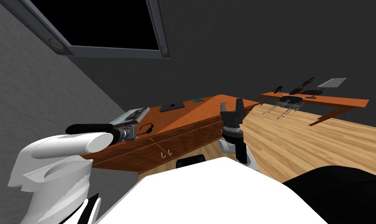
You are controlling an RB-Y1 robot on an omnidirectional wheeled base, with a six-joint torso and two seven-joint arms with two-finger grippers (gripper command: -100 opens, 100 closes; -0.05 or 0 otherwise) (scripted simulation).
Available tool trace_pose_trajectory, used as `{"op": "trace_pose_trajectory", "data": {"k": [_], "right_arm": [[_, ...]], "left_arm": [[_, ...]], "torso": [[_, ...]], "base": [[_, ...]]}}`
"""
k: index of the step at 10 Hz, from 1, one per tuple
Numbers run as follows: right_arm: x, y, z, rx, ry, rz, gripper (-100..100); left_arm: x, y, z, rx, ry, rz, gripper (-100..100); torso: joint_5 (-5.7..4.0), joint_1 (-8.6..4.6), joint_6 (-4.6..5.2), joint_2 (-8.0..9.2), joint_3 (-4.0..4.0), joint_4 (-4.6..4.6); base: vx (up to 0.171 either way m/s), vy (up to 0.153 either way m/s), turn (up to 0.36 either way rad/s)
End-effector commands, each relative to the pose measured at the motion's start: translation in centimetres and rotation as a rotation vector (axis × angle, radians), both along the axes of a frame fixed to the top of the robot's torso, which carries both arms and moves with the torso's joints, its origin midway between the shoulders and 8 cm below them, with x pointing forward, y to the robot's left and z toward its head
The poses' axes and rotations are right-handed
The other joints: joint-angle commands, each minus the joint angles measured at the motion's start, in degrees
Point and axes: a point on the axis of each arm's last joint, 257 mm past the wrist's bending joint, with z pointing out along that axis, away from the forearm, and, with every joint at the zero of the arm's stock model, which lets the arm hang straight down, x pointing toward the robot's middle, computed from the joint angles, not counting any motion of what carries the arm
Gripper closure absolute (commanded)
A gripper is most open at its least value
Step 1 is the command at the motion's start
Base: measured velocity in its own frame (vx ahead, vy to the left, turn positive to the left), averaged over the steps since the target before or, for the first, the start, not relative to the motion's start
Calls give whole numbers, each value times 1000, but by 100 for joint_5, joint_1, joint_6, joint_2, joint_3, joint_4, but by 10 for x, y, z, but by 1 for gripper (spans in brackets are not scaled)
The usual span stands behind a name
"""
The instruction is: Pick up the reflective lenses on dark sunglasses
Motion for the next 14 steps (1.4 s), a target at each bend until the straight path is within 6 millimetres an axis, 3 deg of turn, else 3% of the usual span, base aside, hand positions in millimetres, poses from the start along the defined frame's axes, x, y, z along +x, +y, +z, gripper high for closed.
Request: {"op": "trace_pose_trajectory", "data": {"k": [1, 4, 5, 6, 7, 8, 9, 10, 11, 13, 14], "right_arm": [[0, 0, 0, 0, 0, 0, 0], [0, 0, 0, 0, 0, 0, 0], [0, 0, 0, 0, 0, 0, 0], [0, 0, 0, 0, 0, 0, 0], [0, 0, 0, 0, 0, 0, 0], [0, 0, 0, 0, 0, 0, 0], [0, 0, 0, 0, 0, 0, 0], [0, 0, 0, 0, 0, 0, 0], [0, 0, 0, 0, 0, 0, 0], [0, 0, 0, 0, 0, 0, 0], [0, 0, 0, 0, 0, 0, 0]], "left_arm": [[-8, 1, -11, -16, 60, 2, -100], [-21, -1, -33, -49, 149, 0, -100], [-17, 0, -27, -40, 126, 0, -100], [-18, 0, -28, -41, 132, 0, 0], [-6, 13, -22, -36, 107, 29, -100], [-7, 18, -29, -50, 127, 44, -100], [5, 29, -19, -36, 92, 65, -100], [3, 35, -28, -53, 117, 84, -100], [15, 45, -16, -36, 80, 103, -100], [12, 55, -31, -63, 119, 133, -100], [23, 65, -19, -43, 81, 150, -100]], "torso": [[0, 0, 0, 0, 0, 0], [1, -1, -1, -2, -1, -1], [0, -7, -1, 0, -1, -1], [-3, -16, -1, 3, 2, 0], [-4, -22, -1, 6, 3, 1], [-5, -18, 7, 29, 15, 5], [-2, -15, -1, 42, 24, 9], [-5, -22, 4, 56, 31, 12], [-4, -20, -2, 57, 33, 13], [-3, -13, -2, 61, 37, 15], [-2, -14, -5, 37, 23, 10]], "base": [[20, 89, -64], [21, 58, -37], [6, 19, -8], [0, 0, 0], [-90, 25, -304], [-112, 32, -186], [-145, 6, -270], [-135, 13, -139], [-172, 30, -252], [-94, 20, -92], [-99, -2, -249]]}}
